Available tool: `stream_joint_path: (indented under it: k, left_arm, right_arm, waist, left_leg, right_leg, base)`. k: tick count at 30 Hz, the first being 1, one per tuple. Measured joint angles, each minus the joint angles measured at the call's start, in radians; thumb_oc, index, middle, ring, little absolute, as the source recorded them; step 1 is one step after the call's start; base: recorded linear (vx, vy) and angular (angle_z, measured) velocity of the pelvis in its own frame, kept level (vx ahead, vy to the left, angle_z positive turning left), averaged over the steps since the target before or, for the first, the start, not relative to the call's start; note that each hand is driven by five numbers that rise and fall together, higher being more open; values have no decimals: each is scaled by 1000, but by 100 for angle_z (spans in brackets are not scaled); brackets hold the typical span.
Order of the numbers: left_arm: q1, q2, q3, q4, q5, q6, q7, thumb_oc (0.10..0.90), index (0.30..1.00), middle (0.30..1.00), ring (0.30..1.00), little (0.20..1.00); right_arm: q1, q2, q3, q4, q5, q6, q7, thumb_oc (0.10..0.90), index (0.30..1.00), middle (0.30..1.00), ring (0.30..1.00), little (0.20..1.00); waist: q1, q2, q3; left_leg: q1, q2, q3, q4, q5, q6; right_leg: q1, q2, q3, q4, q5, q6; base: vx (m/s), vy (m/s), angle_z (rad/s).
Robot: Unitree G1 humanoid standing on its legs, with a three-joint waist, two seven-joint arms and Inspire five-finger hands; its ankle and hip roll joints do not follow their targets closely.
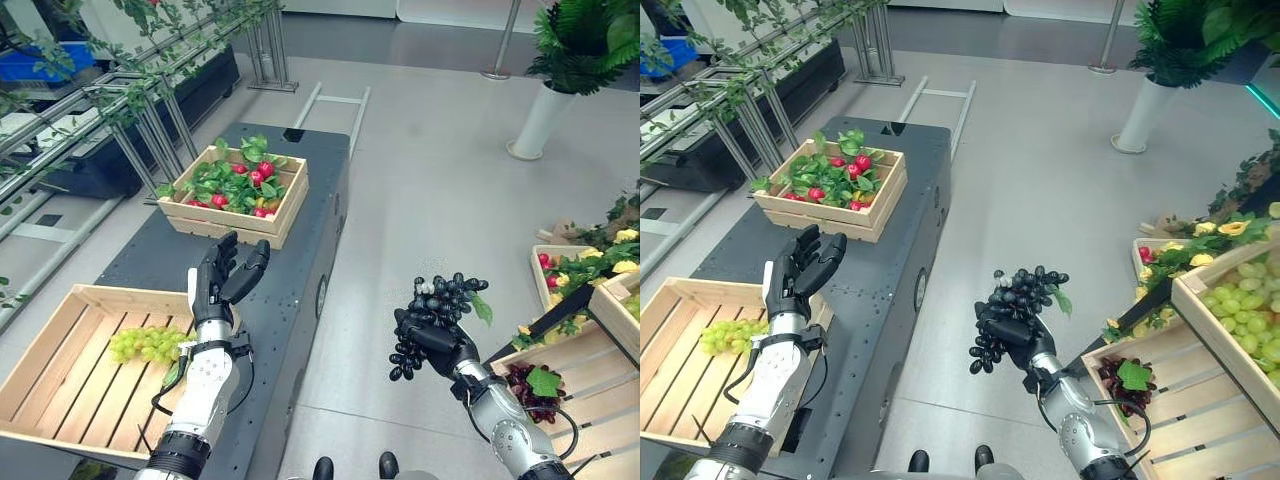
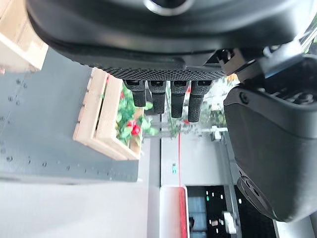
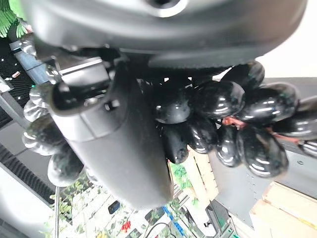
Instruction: Pick up the fruits from the basket on one side to the basket on the other side
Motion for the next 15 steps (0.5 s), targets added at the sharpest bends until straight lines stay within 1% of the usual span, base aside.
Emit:
stream_joint_path:
  k: [2, 3, 4, 6, 7, 8, 9, 10, 11, 12, 13, 14, 15]
  left_arm:
    - [0, 0, -2, 1, 0, 7, -14, 800, 900, 900, 900, 900]
    - [0, 1, -3, 1, 0, 7, -17, 800, 900, 900, 900, 900]
    - [3, 5, -8, 1, 0, 8, -21, 800, 900, 900, 900, 900]
    - [15, 16, -10, 0, 0, 17, -24, 800, 900, 900, 900, 900]
    - [25, 24, -6, 1, 0, 20, -22, 800, 900, 900, 900, 900]
    - [27, 26, -3, 9, -2, 23, -28, 800, 900, 900, 900, 900]
    - [25, 23, -5, 15, -7, 26, -41, 800, 900, 900, 900, 900]
    - [25, 23, -10, 16, -14, 26, -48, 800, 900, 900, 900, 900]
    - [26, 19, -12, 25, -33, 26, -64, 800, 900, 900, 900, 900]
    - [27, 16, -11, 34, -41, 26, -68, 800, 900, 900, 900, 900]
    - [35, 15, -10, 52, -49, 26, -72, 800, 900, 900, 900, 900]
    - [47, 14, -7, 56, -54, 26, -72, 800, 900, 900, 900, 900]
    - [72, 12, 1, 60, -71, 26, -71, 800, 900, 900, 900, 900]
  right_arm:
    - [11, 19, -1, 0, 0, 17, 0, 400, 300, 300, 300, 300]
    - [15, 23, -1, 0, 0, 19, 0, 400, 300, 300, 300, 300]
    - [27, 37, -3, 1, 1, 25, 3, 400, 300, 300, 300, 300]
    - [28, 46, 0, 8, 1, 57, 18, 400, 300, 300, 300, 300]
    - [24, 60, 2, 25, 1, 64, 36, 400, 300, 300, 300, 300]
    - [16, 64, 8, 47, 2, 65, 48, 400, 300, 300, 300, 300]
    - [17, 60, 11, 59, 2, 66, 48, 400, 300, 300, 300, 300]
    - [17, 58, 11, 68, 2, 66, 48, 400, 300, 300, 300, 300]
    - [18, 59, 13, 89, 2, 66, 48, 400, 300, 300, 300, 300]
    - [20, 59, 14, 97, 1, 66, 48, 400, 300, 300, 300, 300]
    - [26, 62, 17, 107, 1, 65, 48, 400, 300, 300, 300, 300]
    - [29, 65, 22, 114, 1, 64, 48, 400, 300, 300, 300, 300]
    - [31, 77, 27, 131, -4, 62, 48, 400, 300, 300, 300, 300]
  waist:
    - [-6, -17, 14]
    - [-8, -20, 16]
    - [-17, -30, 21]
    - [2, -34, 30]
    - [22, -34, 31]
    - [28, -21, 42]
    - [17, -1, 53]
    - [14, 5, 57]
    - [13, 8, 59]
    - [15, 9, 59]
    - [22, 5, 58]
    - [24, 3, 57]
    - [37, 0, 55]
  left_leg:
    - [14, 1, 28, 0, -9, -1]
    - [14, 1, 30, 0, -9, 0]
    - [14, 2, 55, 0, -9, 0]
    - [14, 17, 153, 8, -12, 7]
    - [13, 31, 213, 8, -16, 6]
    - [14, 52, 247, 8, -16, 6]
    - [12, 78, 248, 8, -17, 4]
    - [10, 86, 251, 8, -16, 3]
    - [12, 101, 266, 8, -15, -4]
    - [17, 105, 278, 8, -16, -16]
    - [26, 107, 294, 8, -18, -37]
    - [30, 112, 307, 8, -18, -46]
    - [46, 116, 337, 8, -24, -70]
  right_leg:
    - [-3, 0, 12, 8, 0, 1]
    - [-3, -1, 14, 8, 0, 2]
    - [-18, -3, 14, 9, 0, 10]
    - [-57, -33, -76, 26, -8, 6]
    - [-74, -54, -150, 45, -10, 4]
    - [-104, -64, -200, 131, -20, -5]
    - [-107, -62, -206, 210, -22, -5]
    - [-107, -66, -209, 250, -40, 9]
    - [-103, -84, -214, 296, -74, 17]
    - [-91, -95, -222, 289, -84, 17]
    - [-60, -112, -236, 242, -86, 16]
    - [-43, -114, -241, 211, -93, 15]
    - [-17, -115, -279, 143, -104, 6]
  base:
    - [-79, 68, -34]
    - [-91, 24, -32]
    - [-96, -4, -50]
    - [-124, -5, -104]
    - [-98, -8, -135]
    - [-88, -19, -111]
    - [-54, -24, -58]
    - [-30, -76, -34]
    - [3, -103, -35]
    - [63, -253, -51]
    - [72, -221, -44]
    - [115, -278, -56]
    - [41, -311, -74]
